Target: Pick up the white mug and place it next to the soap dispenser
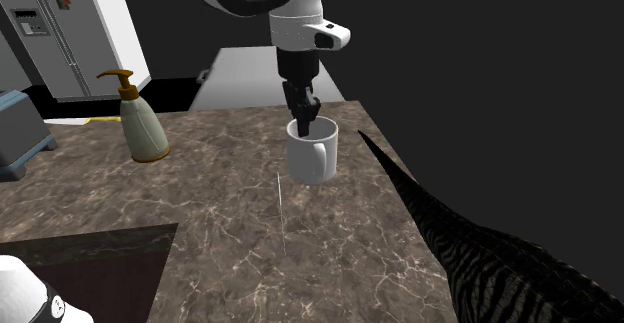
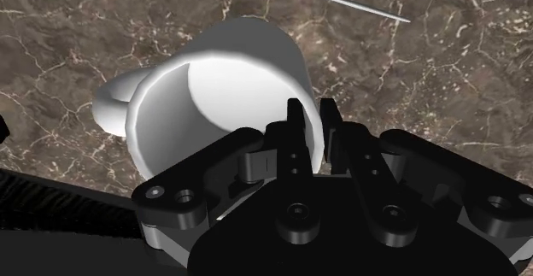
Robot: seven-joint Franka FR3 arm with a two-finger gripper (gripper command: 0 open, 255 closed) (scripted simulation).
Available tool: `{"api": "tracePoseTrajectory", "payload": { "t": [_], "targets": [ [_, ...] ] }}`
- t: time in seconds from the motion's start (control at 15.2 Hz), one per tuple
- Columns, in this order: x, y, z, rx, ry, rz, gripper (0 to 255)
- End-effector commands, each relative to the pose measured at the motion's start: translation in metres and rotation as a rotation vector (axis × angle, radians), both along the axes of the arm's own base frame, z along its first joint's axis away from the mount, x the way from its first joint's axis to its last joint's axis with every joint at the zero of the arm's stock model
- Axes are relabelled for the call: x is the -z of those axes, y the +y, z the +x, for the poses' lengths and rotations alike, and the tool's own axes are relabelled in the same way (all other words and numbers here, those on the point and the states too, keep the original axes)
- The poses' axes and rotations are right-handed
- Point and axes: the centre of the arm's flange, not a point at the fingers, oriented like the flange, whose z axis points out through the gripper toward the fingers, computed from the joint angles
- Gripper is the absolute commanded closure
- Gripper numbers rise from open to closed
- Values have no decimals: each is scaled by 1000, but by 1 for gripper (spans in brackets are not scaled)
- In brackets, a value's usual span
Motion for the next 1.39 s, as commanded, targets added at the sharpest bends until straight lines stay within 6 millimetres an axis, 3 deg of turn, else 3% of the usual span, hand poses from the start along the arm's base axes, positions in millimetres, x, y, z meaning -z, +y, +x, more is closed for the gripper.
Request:
{"api": "tracePoseTrajectory", "payload": {
  "t": [0.0, 1.32],
  "targets": [
    [-11, 0, 0, 0, 0, 0, 255],
    [-117, 0, 0, 0, 0, 0, 255]
  ]
}}
